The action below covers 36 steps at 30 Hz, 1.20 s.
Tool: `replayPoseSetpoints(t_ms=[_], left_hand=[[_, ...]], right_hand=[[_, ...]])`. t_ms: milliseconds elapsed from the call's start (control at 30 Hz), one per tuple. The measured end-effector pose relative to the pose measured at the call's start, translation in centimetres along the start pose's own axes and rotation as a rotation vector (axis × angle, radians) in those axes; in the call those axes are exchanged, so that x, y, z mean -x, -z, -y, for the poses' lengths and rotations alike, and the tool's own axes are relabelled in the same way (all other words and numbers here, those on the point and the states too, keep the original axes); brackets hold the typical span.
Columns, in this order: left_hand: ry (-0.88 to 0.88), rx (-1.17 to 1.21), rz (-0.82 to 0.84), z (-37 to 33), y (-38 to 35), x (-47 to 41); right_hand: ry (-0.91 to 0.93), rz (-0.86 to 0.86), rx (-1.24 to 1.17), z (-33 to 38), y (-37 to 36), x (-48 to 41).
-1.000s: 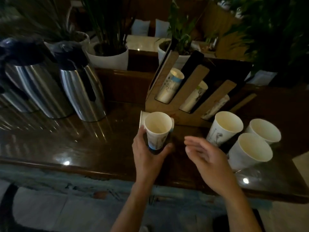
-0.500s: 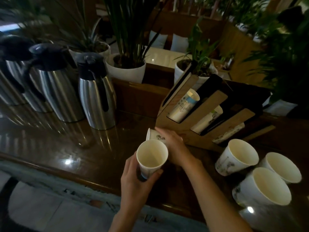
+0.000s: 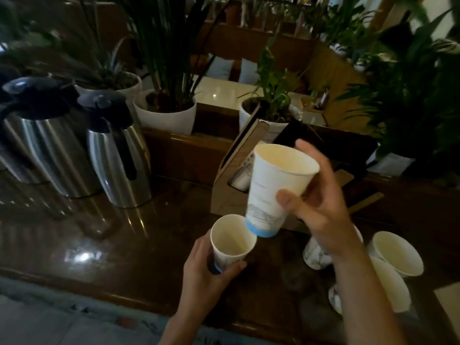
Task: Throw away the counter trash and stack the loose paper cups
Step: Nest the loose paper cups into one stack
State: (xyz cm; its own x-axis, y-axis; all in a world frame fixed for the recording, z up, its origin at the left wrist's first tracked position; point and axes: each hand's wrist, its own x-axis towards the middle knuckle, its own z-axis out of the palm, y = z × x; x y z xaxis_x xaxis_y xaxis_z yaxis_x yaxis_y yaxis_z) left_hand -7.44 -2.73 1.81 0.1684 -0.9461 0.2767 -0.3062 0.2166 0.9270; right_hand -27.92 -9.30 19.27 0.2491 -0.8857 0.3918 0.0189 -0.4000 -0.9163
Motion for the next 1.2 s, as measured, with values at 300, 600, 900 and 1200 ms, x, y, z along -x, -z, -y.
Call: replayPoseSetpoints(t_ms=[300,600,900,1200], left_hand=[[-0.040,0.075,0.085,-0.5,-1.9,-1.6],[-0.033,0.066,0.104,-0.2,-2.2,-1.5],[0.023,0.137,0.161,-0.4,-3.1,-1.2],[0.021,0.172,0.227,-0.4,-4.5,-1.4]], right_hand=[[-0.157,0.015,0.375,-5.5,-2.5,2.5],[-0.269,0.084,0.684,-7.2,-3.8,5.2],[-0.341,-0.093,1.030,-3.2,1.5,4.5],[-0.632,-0.045,1.253,-0.2,5.6,3.8]])
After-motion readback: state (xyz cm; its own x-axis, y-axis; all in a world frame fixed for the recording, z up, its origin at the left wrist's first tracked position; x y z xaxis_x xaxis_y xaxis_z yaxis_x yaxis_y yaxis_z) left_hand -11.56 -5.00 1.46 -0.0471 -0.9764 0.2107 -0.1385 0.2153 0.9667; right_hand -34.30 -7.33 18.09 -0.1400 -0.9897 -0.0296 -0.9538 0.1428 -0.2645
